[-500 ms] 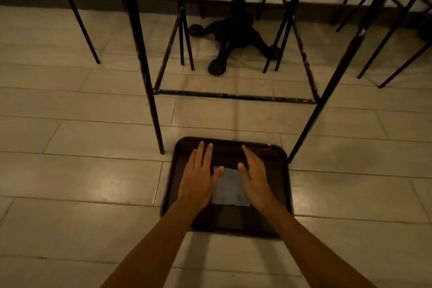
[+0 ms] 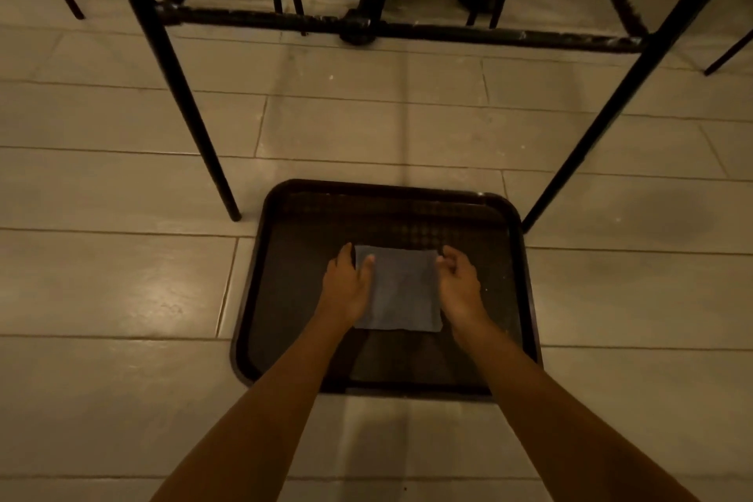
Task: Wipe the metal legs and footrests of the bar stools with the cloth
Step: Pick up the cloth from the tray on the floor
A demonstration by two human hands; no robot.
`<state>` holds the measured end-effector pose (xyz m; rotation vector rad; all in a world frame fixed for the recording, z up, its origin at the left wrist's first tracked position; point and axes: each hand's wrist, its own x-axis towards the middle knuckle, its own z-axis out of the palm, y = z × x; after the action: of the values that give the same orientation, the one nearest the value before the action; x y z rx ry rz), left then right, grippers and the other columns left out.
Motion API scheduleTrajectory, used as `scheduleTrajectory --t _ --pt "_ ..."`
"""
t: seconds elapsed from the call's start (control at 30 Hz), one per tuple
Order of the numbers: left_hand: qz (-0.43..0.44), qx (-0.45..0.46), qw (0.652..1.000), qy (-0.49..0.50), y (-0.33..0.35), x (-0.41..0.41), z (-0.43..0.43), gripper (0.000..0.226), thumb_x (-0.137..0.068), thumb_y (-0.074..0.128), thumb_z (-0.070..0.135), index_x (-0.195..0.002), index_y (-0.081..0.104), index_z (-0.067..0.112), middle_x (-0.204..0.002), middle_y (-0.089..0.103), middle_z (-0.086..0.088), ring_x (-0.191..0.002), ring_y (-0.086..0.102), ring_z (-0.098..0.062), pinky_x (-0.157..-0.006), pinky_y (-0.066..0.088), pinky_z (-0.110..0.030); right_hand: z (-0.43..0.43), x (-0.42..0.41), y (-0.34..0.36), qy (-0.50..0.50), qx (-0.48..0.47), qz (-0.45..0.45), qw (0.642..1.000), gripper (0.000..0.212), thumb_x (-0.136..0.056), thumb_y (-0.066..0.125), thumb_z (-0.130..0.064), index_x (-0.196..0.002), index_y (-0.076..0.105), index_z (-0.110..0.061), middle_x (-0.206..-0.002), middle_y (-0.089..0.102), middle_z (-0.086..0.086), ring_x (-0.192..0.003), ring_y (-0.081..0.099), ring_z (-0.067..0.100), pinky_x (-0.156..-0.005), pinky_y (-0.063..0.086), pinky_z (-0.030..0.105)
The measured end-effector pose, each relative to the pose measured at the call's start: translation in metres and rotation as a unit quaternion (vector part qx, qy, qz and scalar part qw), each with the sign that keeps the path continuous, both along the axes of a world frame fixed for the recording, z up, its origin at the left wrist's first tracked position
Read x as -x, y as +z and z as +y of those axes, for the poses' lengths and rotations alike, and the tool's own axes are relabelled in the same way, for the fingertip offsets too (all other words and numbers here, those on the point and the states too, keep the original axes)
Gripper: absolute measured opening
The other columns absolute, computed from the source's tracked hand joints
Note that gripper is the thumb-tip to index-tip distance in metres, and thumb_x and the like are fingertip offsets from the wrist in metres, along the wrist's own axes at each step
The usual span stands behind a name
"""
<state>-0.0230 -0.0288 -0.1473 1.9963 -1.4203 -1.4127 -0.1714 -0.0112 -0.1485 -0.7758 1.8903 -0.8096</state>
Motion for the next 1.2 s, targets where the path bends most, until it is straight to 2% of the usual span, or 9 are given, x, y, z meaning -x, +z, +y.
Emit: scheduleTrajectory --t 0.17,0.27,0.33,0.43,0.57,0.67,0.83,1.0,1.2 --pt "0.028 -0.036 0.996 0.071 -0.017 0.005 -0.002 0.062 -0.094 0.051 0.032 -0.144 0.024 0.007 -0.138 0.043 -0.016 -0.124 0.045 -0.031 -0.102 0.041 -0.044 0.000 -0.003 -0.020 -0.050 -0.063 -0.045 0.996 0.054 -0.093 0.050 -0.028 -0.140 0.028 -0.015 -0.140 0.041 0.013 -0.122 0.046 0.030 -0.102 0.042 0.048" --pt "0.023 -0.053 0.995 0.079 -0.023 0.006 -0.001 0.062 -0.090 0.058 0.025 -0.140 0.028 0.006 -0.132 0.049 -0.016 -0.118 0.050 -0.031 -0.096 0.044 -0.037 0.001 -0.008 -0.019 -0.056 -0.084 -0.086 0.991 0.059 -0.089 0.058 -0.021 -0.140 0.029 -0.012 -0.137 0.044 0.013 -0.115 0.051 0.030 -0.089 0.050 0.041" --pt "0.019 -0.072 0.995 0.064 -0.021 0.006 0.000 0.051 -0.092 0.055 0.019 -0.136 0.034 0.005 -0.125 0.054 -0.017 -0.111 0.054 -0.029 -0.086 0.045 -0.032 0.003 -0.011 -0.014 -0.043 -0.090 -0.110 0.989 0.047 -0.090 0.057 -0.012 -0.133 0.040 -0.006 -0.127 0.053 0.014 -0.102 0.056 0.026 -0.074 0.050 0.033" --pt "0.021 -0.083 0.996 0.020 -0.018 0.000 0.002 0.032 -0.095 0.048 0.016 -0.125 0.051 0.004 -0.119 0.059 -0.018 -0.105 0.057 -0.028 -0.086 0.047 -0.033 0.006 -0.018 0.000 -0.024 -0.082 -0.143 0.986 0.029 -0.092 0.051 -0.010 -0.121 0.054 -0.003 -0.116 0.060 0.015 -0.092 0.058 0.023 -0.063 0.049 0.025" --pt "0.099 -0.094 0.988 0.075 0.010 -0.021 0.012 0.026 -0.095 0.049 0.020 -0.115 0.060 0.008 -0.116 0.062 -0.014 -0.105 0.058 -0.026 -0.093 0.049 -0.040 0.010 -0.025 0.026 -0.008 -0.054 -0.142 0.988 0.033 -0.094 0.049 -0.016 -0.126 0.050 -0.010 -0.118 0.058 0.009 -0.102 0.057 0.024 -0.078 0.053 0.035" --pt "0.138 -0.103 0.979 0.106 0.046 -0.040 0.022 0.022 -0.094 0.049 0.023 -0.109 0.060 0.012 -0.112 0.063 -0.009 -0.101 0.059 -0.024 -0.083 0.051 -0.036 0.018 -0.036 0.058 0.017 -0.043 -0.155 0.987 0.029 -0.093 0.051 -0.020 -0.122 0.052 -0.014 -0.118 0.060 0.010 -0.102 0.059 0.026 -0.089 0.051 0.044" --pt "0.142 -0.081 0.975 0.151 0.120 -0.063 0.033 0.018 -0.095 0.046 0.026 -0.108 0.054 0.017 -0.105 0.057 -0.003 -0.085 0.055 -0.013 -0.064 0.043 -0.024 0.027 -0.057 0.132 0.057 -0.024 -0.185 0.981 0.025 -0.091 0.055 -0.024 -0.115 0.057 -0.017 -0.111 0.064 0.006 -0.098 0.063 0.022 -0.086 0.054 0.044" --pt "0.164 -0.056 0.968 0.181 0.206 -0.089 0.046 0.030 -0.094 0.050 0.028 -0.121 0.052 0.016 -0.119 0.058 -0.005 -0.107 0.056 -0.023 -0.089 0.048 -0.036 0.032 -0.074 0.209 0.082 -0.005 -0.223 0.971 0.023 -0.091 0.055 -0.022 -0.113 0.058 -0.020 -0.108 0.065 0.001 -0.097 0.063 0.019 -0.080 0.055 0.037" --pt "0.193 0.009 0.961 0.199 0.288 -0.135 0.053 0.019 -0.092 0.055 0.021 -0.111 0.056 0.020 -0.116 0.060 -0.007 -0.102 0.058 -0.023 -0.081 0.050 -0.033 0.032 -0.115 0.290 0.113 0.022 -0.258 0.959 0.020 -0.092 0.053 -0.021 -0.111 0.059 -0.021 -0.105 0.066 0.001 -0.095 0.064 0.018 -0.079 0.055 0.037"
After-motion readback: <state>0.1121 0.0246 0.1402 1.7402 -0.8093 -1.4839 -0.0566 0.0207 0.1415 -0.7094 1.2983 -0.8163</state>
